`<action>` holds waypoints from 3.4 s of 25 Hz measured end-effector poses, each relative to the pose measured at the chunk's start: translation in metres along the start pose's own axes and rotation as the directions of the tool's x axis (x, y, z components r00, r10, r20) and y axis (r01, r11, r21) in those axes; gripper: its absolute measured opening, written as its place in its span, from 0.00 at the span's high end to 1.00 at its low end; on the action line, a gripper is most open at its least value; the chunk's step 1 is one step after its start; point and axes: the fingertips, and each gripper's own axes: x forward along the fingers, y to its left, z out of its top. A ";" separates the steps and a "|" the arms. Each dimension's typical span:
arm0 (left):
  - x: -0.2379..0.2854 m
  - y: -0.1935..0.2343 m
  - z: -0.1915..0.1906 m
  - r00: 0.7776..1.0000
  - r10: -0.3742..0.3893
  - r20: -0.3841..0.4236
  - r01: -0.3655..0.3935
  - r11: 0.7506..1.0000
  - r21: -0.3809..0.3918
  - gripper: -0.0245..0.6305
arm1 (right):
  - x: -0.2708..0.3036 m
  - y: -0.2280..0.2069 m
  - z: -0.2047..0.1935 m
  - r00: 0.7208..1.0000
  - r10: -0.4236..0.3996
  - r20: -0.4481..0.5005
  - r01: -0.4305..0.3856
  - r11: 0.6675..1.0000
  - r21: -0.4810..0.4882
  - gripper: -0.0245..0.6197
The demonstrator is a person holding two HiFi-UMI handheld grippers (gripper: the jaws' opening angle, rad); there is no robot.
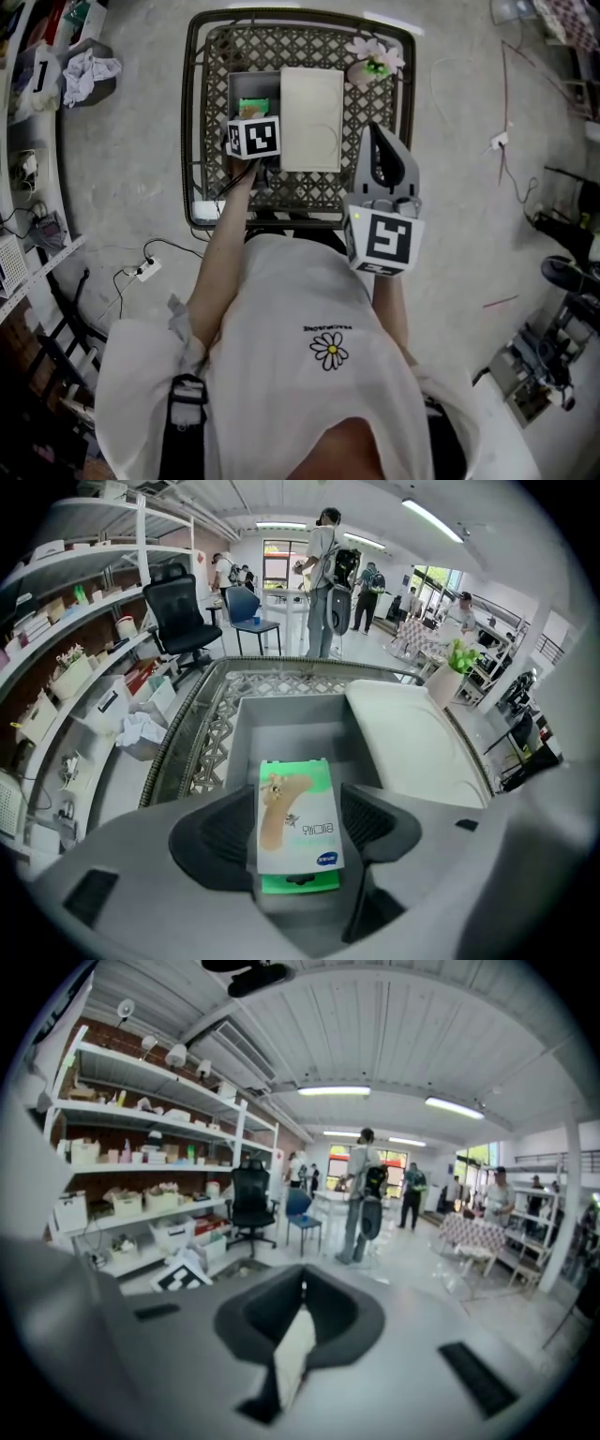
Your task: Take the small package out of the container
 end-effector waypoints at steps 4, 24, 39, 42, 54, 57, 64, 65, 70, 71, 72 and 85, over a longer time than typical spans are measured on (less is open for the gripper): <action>0.008 0.003 -0.007 0.998 0.026 -0.052 -0.027 0.999 -0.022 0.50 | 0.002 0.003 -0.001 1.000 0.011 -0.002 -0.011 1.000 0.003 0.91; 0.023 -0.007 -0.018 0.989 0.014 -0.150 -0.011 1.000 0.023 0.49 | 0.006 0.025 -0.004 0.995 0.101 0.000 -0.101 0.995 -0.016 0.91; 0.037 -0.008 -0.036 0.896 -0.039 -0.443 0.045 0.999 0.004 0.46 | 0.001 0.037 -0.007 0.989 0.145 0.016 -0.145 0.989 0.011 0.91; 0.037 -0.008 -0.036 0.901 -0.040 -0.432 0.048 0.999 0.006 0.46 | 0.000 0.038 -0.009 0.989 0.146 0.014 -0.146 0.989 0.020 0.91; 0.039 -0.008 -0.036 0.903 -0.035 -0.429 0.042 0.999 0.009 0.46 | -0.004 0.042 -0.013 0.988 0.155 0.004 -0.155 0.988 0.013 0.91; 0.039 -0.008 -0.034 0.906 -0.036 -0.421 0.043 0.999 0.009 0.46 | -0.006 0.043 -0.012 0.988 0.152 0.006 -0.152 0.988 0.013 0.91; 0.035 -0.006 -0.024 0.931 -0.059 -0.361 0.054 0.998 -0.025 0.46 | -0.012 0.036 -0.008 0.991 0.130 0.024 -0.131 0.991 0.008 0.91; 0.033 -0.004 -0.018 0.938 -0.056 -0.342 0.051 0.998 -0.024 0.46 | -0.013 0.035 -0.007 0.992 0.127 0.026 -0.127 0.992 0.010 0.91; 0.009 0.001 0.027 0.973 -0.045 -0.224 0.042 0.999 -0.018 0.46 | -0.019 0.033 0.004 0.992 0.111 0.059 -0.112 0.994 0.018 0.91; 0.001 0.000 0.039 0.981 -0.044 -0.189 0.042 0.999 -0.015 0.46 | -0.019 0.033 0.007 0.992 0.109 0.068 -0.111 0.994 0.015 0.91; -0.007 -0.001 0.053 0.988 -0.046 -0.145 0.045 0.999 -0.011 0.46 | -0.020 0.033 0.011 0.991 0.108 0.079 -0.110 0.994 0.012 0.91; -0.221 -0.012 0.205 0.835 -0.079 0.545 0.038 0.996 0.086 0.46 | -0.037 0.045 0.077 0.961 0.132 0.244 -0.127 0.991 -0.033 0.91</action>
